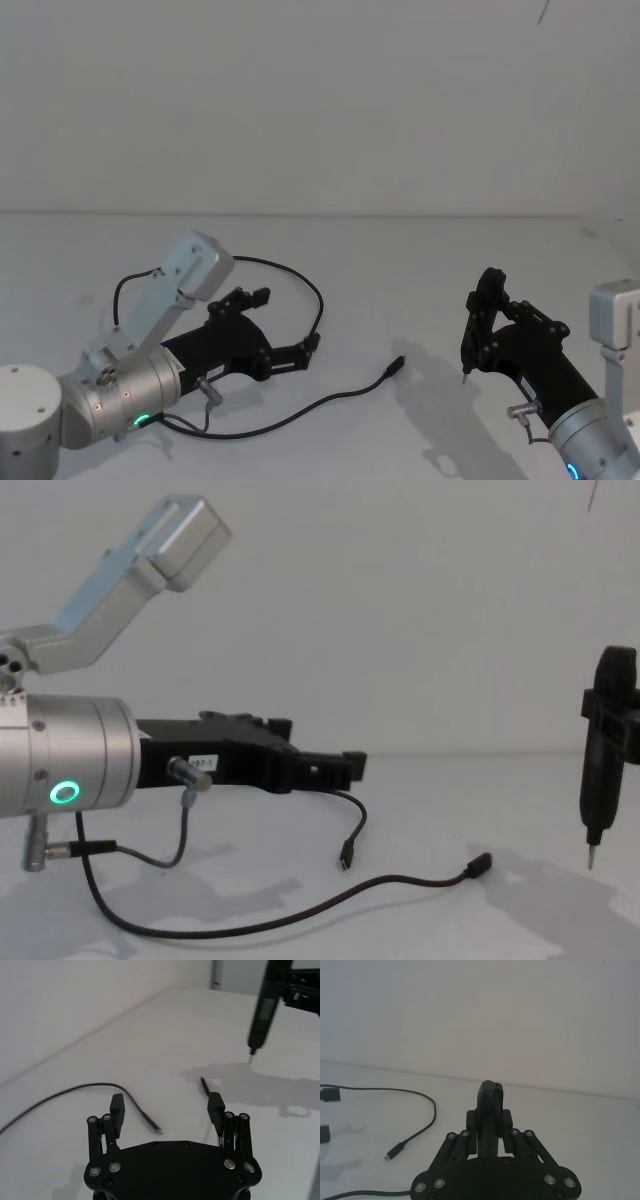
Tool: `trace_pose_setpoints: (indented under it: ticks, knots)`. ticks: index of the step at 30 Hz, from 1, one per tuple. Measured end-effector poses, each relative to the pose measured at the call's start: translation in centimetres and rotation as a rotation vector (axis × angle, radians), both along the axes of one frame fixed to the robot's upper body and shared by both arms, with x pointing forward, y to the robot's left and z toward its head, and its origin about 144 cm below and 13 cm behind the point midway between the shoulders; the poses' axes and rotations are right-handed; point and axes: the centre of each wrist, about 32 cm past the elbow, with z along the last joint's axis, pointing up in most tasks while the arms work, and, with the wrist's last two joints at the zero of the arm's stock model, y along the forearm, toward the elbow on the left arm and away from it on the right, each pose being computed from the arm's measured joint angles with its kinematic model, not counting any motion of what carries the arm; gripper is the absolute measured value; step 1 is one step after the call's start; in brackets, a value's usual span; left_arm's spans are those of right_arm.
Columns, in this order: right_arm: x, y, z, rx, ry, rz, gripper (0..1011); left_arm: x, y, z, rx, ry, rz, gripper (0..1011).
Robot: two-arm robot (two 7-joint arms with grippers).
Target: Pick up the data cable with the one hand.
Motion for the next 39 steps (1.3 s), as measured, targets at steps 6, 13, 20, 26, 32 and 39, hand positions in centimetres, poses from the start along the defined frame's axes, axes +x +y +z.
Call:
trace_pose_setpoints:
  ticks: [6,13,20,26,32,39]
  knots:
    - [0.0,0.0,0.0,0.000,0.000,0.000,279,0.8,-0.4,0.7,0.026,0.100,-0.081,1001]
    - [0.0,0.0,0.0,0.000,0.000,0.000,279,1.8,-1.0,1.2,0.063,0.204,-0.140,1001]
    - [0.0,0.0,0.0,0.000,0.000,0.000,279,2.9,-2.1,1.5,0.112,0.301,-0.184,1001]
    - [0.0,0.0,0.0,0.000,0.000,0.000,279,3.7,-3.1,1.6,0.148,0.357,-0.210,1001]
    - [0.0,0.0,0.0,0.000,0.000,0.000,279,4.2,-3.9,1.6,0.173,0.390,-0.223,1001]
    - [0.0,0.0,0.0,0.000,0.000,0.000,279,4.6,-4.5,1.7,0.193,0.410,-0.228,1001]
